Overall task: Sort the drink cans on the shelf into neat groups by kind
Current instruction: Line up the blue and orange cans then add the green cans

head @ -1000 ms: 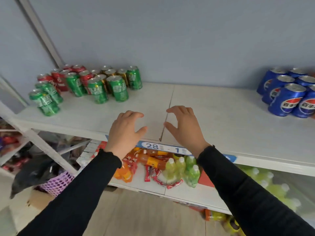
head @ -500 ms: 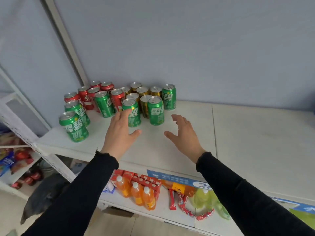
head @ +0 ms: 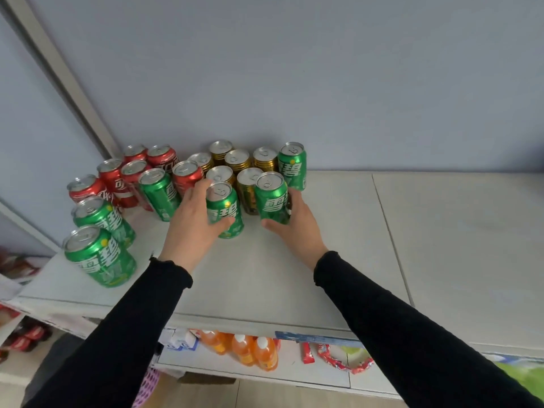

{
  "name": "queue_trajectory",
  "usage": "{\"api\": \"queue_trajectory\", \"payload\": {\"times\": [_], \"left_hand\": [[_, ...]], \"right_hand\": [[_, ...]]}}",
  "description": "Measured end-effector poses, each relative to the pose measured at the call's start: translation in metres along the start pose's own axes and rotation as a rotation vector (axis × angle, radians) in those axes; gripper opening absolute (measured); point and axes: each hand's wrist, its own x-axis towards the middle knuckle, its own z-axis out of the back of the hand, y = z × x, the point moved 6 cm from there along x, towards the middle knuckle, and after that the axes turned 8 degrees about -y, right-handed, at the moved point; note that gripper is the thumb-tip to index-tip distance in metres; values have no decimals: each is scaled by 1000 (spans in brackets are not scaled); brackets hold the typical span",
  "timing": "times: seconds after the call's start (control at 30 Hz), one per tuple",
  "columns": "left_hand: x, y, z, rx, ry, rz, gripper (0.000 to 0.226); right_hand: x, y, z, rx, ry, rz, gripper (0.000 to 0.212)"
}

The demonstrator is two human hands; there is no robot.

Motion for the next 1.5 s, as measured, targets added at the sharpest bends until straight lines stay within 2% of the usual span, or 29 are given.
{"api": "queue_trajectory", "payload": {"times": [0.2,0.33,0.53,0.67,0.8,1.07,1.27,1.5], "left_hand": [[8,-7,5,-119,39,-26,68],[6,-38,-3,-169,73,-138,72],[16,-114,-52,-372,206,-207,72],[20,-186,-99,-418,289,-325,72],[23,-261,-149,-461,332,-371,75],[34,-401,-252,-433,318,-394,66],[49,-459,-307,-372,312,-345,62],[65,-481,-350,-332,292,-299,60]], "right_hand": [[0,-1,1,55,-26,-114,66],[-7,-11,31,52,-151,-161,62],[-20,-25,136,6,-376,-206,58],[-29,-41,227,-68,-527,-227,60],[-31,-64,316,-109,-625,-271,62],[8,-144,450,-85,-695,-277,56],[61,-197,477,-86,-645,-271,55],[81,-227,485,-64,-663,-267,53]]}}
